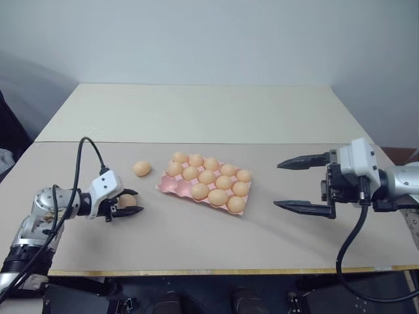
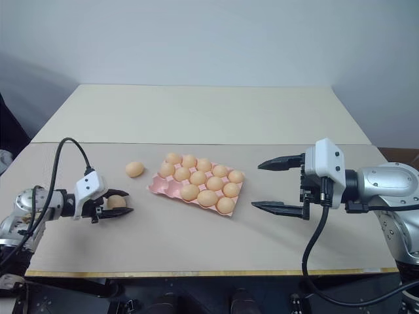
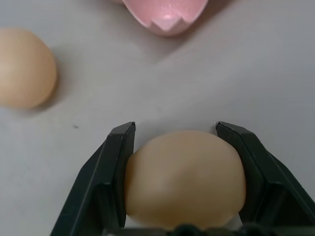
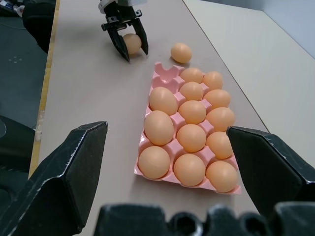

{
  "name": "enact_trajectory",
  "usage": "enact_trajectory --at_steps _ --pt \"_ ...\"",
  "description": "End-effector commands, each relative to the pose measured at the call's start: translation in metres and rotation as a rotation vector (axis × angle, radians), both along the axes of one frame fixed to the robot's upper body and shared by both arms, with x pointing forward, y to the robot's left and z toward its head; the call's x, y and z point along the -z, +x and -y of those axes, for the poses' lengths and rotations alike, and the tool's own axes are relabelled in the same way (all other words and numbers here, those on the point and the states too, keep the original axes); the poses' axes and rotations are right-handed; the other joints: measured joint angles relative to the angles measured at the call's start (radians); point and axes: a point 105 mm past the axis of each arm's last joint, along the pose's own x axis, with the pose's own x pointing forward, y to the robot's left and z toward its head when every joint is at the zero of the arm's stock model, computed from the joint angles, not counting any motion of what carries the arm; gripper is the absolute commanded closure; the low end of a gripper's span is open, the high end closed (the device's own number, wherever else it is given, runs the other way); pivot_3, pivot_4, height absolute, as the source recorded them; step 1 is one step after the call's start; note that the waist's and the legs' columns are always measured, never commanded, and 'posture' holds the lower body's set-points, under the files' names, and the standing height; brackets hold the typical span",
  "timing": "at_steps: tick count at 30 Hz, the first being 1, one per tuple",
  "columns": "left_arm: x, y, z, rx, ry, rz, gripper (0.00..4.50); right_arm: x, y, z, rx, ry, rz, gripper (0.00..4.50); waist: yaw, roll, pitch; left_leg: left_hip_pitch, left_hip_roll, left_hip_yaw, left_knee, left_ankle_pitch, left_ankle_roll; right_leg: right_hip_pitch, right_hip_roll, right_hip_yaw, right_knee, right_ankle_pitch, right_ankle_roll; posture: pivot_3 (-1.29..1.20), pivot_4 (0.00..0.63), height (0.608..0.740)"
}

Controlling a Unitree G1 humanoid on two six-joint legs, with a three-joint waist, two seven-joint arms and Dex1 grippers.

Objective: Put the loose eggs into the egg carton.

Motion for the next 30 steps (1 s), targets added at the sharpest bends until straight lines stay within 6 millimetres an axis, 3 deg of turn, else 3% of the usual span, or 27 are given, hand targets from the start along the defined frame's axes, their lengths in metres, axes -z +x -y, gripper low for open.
enact_trajectory --at_steps 1,4,7,10,17,23,30 --pt "-0.054 0.004 0.037 0.140 -0.150 0.144 2.10 -0.011 -0.004 0.000 -0.001 0.000 0.056 0.00 0.009 0.000 0.000 0.000 0.000 0.000 0.000 0.000 0.000 0.000 0.000 0.000 0.000 0.000 0.000 0.00 0.150 0.740" --pt "-0.074 0.006 0.063 0.221 -0.230 0.180 2.10 -0.012 -0.004 0.000 0.000 0.003 0.060 0.00 0.021 0.000 0.000 -0.001 0.000 0.000 0.000 0.000 0.000 0.000 0.000 0.000 0.000 0.000 0.000 0.00 0.150 0.740" --pt "-0.079 0.012 0.089 0.296 -0.269 0.184 2.10 -0.013 -0.003 0.000 0.003 0.004 0.065 0.00 0.023 0.000 0.000 0.000 0.000 0.000 0.001 0.000 0.000 0.000 0.000 0.000 0.000 0.000 0.000 0.00 0.150 0.740" --pt "-0.066 0.016 0.105 0.352 -0.232 0.160 2.10 -0.013 -0.003 -0.001 0.004 0.005 0.069 0.00 0.022 0.000 0.000 0.000 -0.001 0.000 0.001 0.000 0.000 0.001 0.000 0.000 0.000 0.000 0.000 0.00 0.150 0.740" --pt "-0.040 0.033 0.121 0.360 -0.195 0.171 2.10 -0.014 -0.005 -0.001 0.013 0.013 0.078 0.00 0.019 0.000 0.000 0.000 -0.001 0.000 0.001 0.000 0.000 0.001 0.000 0.000 0.000 0.000 0.000 0.00 0.150 0.740" --pt "-0.034 0.041 0.126 0.348 -0.200 0.182 0.11 -0.013 -0.007 -0.001 0.026 0.015 0.079 0.00 0.026 0.000 0.000 0.000 -0.001 -0.001 0.001 0.000 0.000 0.001 0.000 0.000 0.000 0.000 0.000 0.00 0.150 0.740" --pt "-0.053 0.036 0.121 0.363 -0.231 0.217 0.02 -0.015 -0.008 -0.003 0.022 0.023 0.083 0.00 0.026 0.000 0.000 0.000 -0.001 -0.001 0.001 0.000 0.000 0.001 0.000 0.000 0.000 0.000 0.000 0.00 0.150 0.740"
